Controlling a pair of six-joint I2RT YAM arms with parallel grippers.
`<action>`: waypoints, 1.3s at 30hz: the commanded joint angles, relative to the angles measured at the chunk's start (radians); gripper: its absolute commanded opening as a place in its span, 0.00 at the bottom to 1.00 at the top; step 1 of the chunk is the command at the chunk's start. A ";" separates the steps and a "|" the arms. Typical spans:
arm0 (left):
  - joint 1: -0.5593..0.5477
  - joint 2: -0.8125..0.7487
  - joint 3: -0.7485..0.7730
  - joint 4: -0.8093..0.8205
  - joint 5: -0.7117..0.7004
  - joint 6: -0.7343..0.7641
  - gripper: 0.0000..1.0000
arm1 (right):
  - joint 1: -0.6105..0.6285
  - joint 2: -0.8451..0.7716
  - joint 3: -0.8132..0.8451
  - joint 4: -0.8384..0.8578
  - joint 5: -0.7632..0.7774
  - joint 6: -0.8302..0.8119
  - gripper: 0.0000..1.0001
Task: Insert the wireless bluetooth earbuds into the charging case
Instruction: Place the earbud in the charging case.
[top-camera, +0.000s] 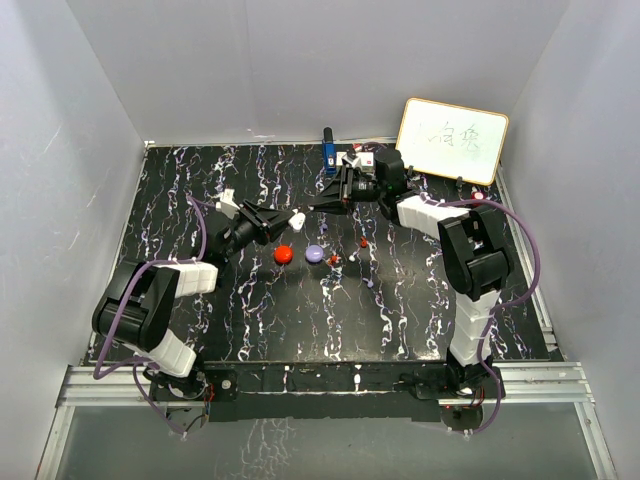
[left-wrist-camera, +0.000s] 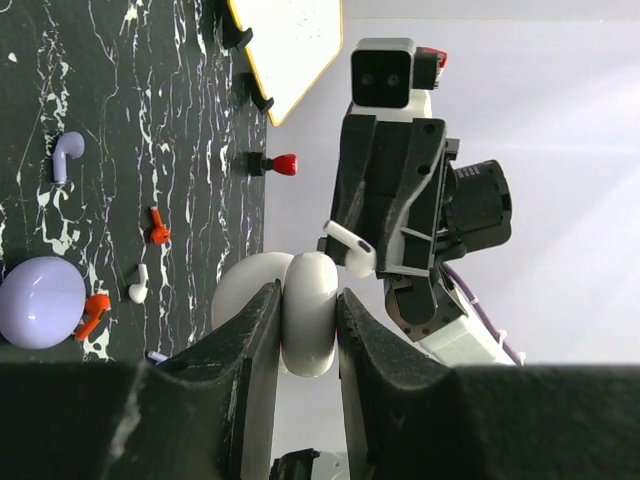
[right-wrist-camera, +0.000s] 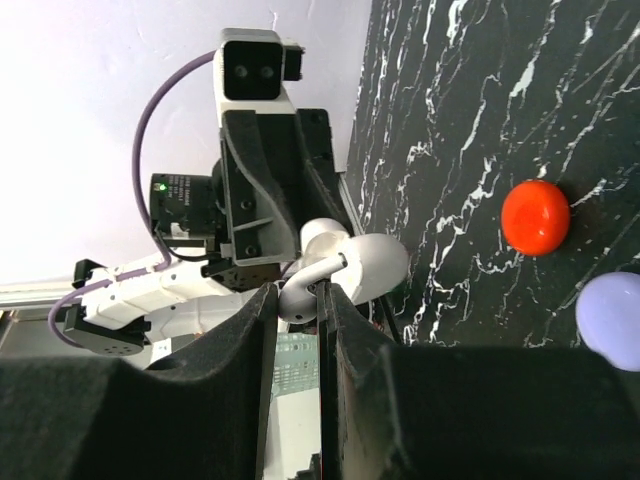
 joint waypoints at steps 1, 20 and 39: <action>-0.003 -0.050 0.048 -0.023 0.032 0.022 0.00 | -0.020 0.000 0.048 -0.095 -0.030 -0.124 0.00; -0.003 -0.010 0.078 -0.033 0.089 0.025 0.00 | -0.029 -0.004 0.078 -0.191 -0.044 -0.208 0.00; -0.003 0.041 0.112 -0.043 0.101 0.042 0.00 | -0.027 -0.070 0.082 -0.217 -0.068 -0.207 0.00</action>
